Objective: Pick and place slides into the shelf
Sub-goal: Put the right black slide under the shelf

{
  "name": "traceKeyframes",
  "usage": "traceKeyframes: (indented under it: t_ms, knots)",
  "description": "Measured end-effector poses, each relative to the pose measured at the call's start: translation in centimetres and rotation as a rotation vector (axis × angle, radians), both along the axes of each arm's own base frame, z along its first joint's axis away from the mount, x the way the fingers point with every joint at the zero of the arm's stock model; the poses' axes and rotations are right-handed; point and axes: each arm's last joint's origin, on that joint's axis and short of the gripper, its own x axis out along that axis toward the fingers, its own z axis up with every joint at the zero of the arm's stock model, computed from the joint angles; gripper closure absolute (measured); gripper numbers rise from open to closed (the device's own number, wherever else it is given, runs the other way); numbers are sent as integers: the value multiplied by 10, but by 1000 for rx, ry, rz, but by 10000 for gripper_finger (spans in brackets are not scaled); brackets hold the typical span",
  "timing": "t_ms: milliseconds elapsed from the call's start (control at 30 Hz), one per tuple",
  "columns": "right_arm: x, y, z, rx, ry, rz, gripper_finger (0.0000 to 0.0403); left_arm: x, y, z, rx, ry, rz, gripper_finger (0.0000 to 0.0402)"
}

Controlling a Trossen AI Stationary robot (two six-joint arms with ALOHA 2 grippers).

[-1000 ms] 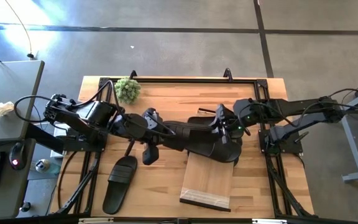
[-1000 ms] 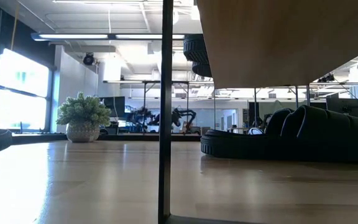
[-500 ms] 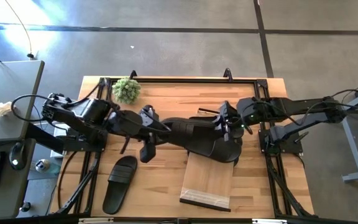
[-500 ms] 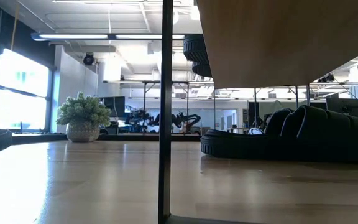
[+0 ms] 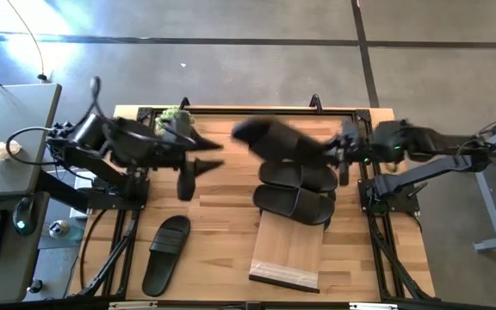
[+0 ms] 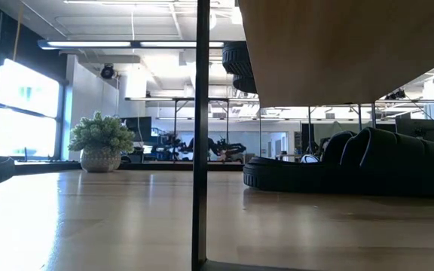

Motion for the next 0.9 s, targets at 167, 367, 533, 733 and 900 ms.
traceKeyframes:
  t_ms: [167, 367, 533, 733, 900]
  knots:
    - [-17, -5, 32, -83, -289, -71, 357, -8, 6, 13, 75, -58, 150, 229]
    - [-30, -5, 63, -239, -577, -76, 357, 7, 5, -2, 121, -56, 256, 229]
    - [-30, -4, 81, -338, -798, 5, 357, 35, 15, -19, 125, -137, 252, 229]
    - [-11, -7, 85, -340, -912, 53, 357, 69, 46, -39, 107, -411, 169, 229]
    - [15, -13, 78, -317, -895, 44, 357, 79, 65, -55, 107, -668, 95, 229]
